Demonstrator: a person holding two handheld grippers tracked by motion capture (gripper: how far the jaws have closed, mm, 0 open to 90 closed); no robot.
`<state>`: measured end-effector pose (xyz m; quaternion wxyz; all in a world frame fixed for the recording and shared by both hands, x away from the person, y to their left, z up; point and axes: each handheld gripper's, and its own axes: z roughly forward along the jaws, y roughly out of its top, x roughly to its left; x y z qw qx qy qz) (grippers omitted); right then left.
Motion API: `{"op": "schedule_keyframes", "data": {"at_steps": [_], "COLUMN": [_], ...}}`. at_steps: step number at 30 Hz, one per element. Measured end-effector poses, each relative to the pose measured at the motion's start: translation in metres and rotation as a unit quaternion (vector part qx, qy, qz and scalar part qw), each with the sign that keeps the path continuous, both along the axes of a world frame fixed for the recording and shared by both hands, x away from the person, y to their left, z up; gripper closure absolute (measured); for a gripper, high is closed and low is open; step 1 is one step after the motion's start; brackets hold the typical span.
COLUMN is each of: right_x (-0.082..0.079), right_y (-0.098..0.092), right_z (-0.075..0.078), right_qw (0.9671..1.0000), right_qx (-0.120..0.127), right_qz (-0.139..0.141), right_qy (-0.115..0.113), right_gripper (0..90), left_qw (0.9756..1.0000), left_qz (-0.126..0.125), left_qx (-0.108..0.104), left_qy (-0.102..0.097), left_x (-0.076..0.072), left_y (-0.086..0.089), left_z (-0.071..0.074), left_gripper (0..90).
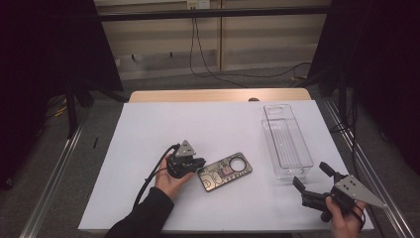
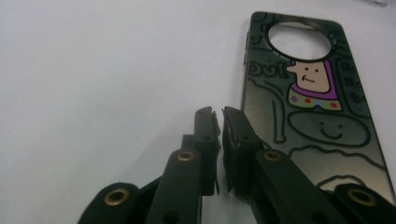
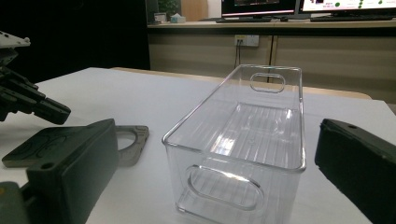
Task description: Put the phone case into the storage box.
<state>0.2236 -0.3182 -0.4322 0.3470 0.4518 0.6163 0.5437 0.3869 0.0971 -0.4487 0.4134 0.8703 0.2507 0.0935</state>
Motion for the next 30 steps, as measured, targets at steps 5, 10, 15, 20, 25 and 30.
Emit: {"op": "schedule_keyframes", "data": {"at_steps": [5, 10, 15, 20, 25, 30], "right_x": [0.000, 0.000, -0.001, 0.000, -0.001, 0.000], "right_y": [0.000, 0.000, 0.000, 0.000, 0.001, 0.000], "right_z": [0.000, 0.001, 0.001, 0.001, 0.001, 0.000], "right_qw": [1.0000, 1.0000, 1.0000, 1.0000, 1.0000, 1.0000], "right_qx": [0.001, 0.004, 0.002, 0.002, 0.002, 0.001], "right_qz": [0.000, 0.001, 0.001, 0.001, 0.001, 0.001], "right_qy": [0.000, -0.001, -0.002, -0.002, -0.002, -0.001], "right_gripper": [0.0, 0.0, 0.0, 0.0, 0.0, 0.0], "left_qw": [0.9997, 0.9989, 0.9983, 0.9969, 0.9954, 0.9953], "left_qz": [0.006, 0.003, 0.003, 0.011, 0.015, 0.028], "left_qx": [-0.021, -0.041, -0.053, -0.072, -0.085, -0.076], "left_qy": [-0.010, -0.023, -0.026, -0.031, -0.042, -0.053], "left_x": [-0.003, -0.010, -0.015, -0.018, -0.021, -0.023], "left_y": [0.004, 0.010, 0.015, 0.019, 0.021, 0.019], "left_z": [0.004, 0.012, 0.015, 0.017, 0.020, 0.022], "left_gripper": [76.8, 72.5, 66.7, 56.9, 40.4, 18.4]}}
